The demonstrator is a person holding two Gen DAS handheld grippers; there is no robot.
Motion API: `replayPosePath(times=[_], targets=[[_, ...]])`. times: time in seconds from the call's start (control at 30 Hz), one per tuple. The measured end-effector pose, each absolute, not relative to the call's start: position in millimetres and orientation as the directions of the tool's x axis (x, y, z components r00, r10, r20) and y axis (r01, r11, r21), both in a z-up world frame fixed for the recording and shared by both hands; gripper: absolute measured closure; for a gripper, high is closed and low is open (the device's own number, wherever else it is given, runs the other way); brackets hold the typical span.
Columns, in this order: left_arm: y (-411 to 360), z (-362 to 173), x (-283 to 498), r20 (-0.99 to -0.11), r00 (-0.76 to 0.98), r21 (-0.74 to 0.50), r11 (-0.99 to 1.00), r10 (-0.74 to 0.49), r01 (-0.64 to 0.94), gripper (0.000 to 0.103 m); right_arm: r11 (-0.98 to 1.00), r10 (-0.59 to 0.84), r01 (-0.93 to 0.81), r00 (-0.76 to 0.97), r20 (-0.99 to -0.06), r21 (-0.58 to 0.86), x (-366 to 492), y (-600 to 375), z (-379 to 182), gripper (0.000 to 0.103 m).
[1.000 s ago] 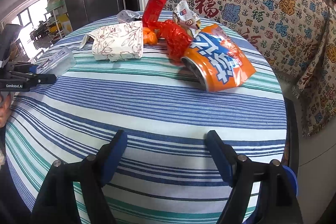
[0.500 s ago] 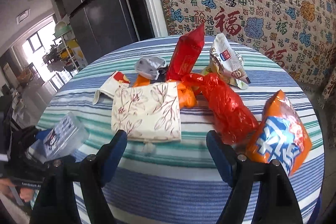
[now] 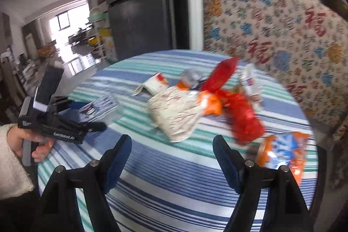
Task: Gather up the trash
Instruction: 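Grasp the clear cartoon plastic box with the left tool while the right tool grasps the orange snack bag, then carry the box and snack bag over the wastebasket and open both tools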
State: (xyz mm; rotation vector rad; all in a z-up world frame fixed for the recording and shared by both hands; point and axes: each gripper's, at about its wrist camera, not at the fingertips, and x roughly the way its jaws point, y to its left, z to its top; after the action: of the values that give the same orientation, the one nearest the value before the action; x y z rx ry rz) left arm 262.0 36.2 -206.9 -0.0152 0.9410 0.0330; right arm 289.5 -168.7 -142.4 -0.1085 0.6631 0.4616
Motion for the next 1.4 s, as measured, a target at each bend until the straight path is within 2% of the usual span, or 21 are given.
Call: replayPosePath(times=[0.07, 0.13, 0.23, 0.4, 0.5, 0.53, 0.6, 0.63, 0.7, 0.83, 1.03, 1.4], targets=[[32.5, -208.0, 262.0, -0.808, 0.588, 0.023, 0.999, 0.036, -0.030, 0.013, 0.954, 0.246, -0.301, 0.774, -0.583, 0.003, 288.3, -203.9, -132.4, 0.024], [30.6, -207.9, 261.9, -0.806, 0.591, 0.025, 0.999, 0.035, -0.026, 0.013, 0.984, 0.129, -0.175, 0.795, -0.593, -0.020, 293.1, -240.3, -134.8, 0.024], [30.4, -208.0, 263.7, -0.805, 0.592, 0.022, 0.999, 0.038, -0.035, 0.012, 0.994, 0.112, -0.082, 0.738, -0.666, 0.076, 304.2, -279.7, -149.4, 0.024], [27.0, -208.7, 267.0, -0.805, 0.592, 0.021, 0.999, 0.041, -0.040, 0.012, 0.976, 0.167, -0.018, 0.698, -0.697, 0.217, 331.2, -299.9, -170.3, 0.024], [22.5, -208.4, 267.8, -0.801, 0.598, 0.020, 0.999, 0.031, -0.026, 0.018, 0.967, 0.184, 0.009, 0.666, -0.723, 0.254, 346.8, -300.0, -187.1, 0.025], [21.4, -207.9, 267.5, -0.798, 0.602, 0.020, 1.000, 0.026, -0.018, 0.022, 0.960, 0.202, 0.019, 0.648, -0.735, 0.280, 351.6, -301.5, -193.9, 0.031], [19.0, -205.6, 265.8, -0.790, 0.613, 0.019, 1.000, 0.014, 0.002, 0.040, 0.930, 0.281, 0.000, 0.643, -0.713, 0.366, 350.1, -305.0, -194.9, 0.060], [18.1, -204.6, 265.1, -0.788, 0.615, 0.017, 1.000, 0.006, 0.012, 0.040, 0.936, 0.270, -0.005, 0.654, -0.707, 0.352, 346.1, -302.4, -189.1, 0.070], [17.3, -204.7, 264.4, -0.788, 0.616, 0.011, 1.000, -0.004, 0.020, 0.041, 0.961, 0.232, -0.044, 0.660, -0.714, 0.271, 339.9, -291.6, -176.7, 0.071], [15.0, -201.8, 260.1, -0.783, 0.621, -0.014, 0.999, -0.030, 0.032, 0.041, 0.971, 0.223, -0.085, 0.646, -0.731, 0.222, 324.9, -277.6, -175.0, 0.072], [10.5, -184.5, 247.1, -0.754, 0.651, -0.068, 0.996, -0.089, 0.058, 0.041, 0.985, 0.175, -0.126, 0.710, -0.682, 0.121, 297.4, -266.2, -149.6, 0.072], [-42.5, -153.7, 241.7, -0.711, 0.673, -0.123, 0.978, -0.205, 0.168, 0.041, 0.989, 0.150, -0.113, 0.730, -0.667, 0.099, 278.5, -273.5, -139.6, 0.072]])
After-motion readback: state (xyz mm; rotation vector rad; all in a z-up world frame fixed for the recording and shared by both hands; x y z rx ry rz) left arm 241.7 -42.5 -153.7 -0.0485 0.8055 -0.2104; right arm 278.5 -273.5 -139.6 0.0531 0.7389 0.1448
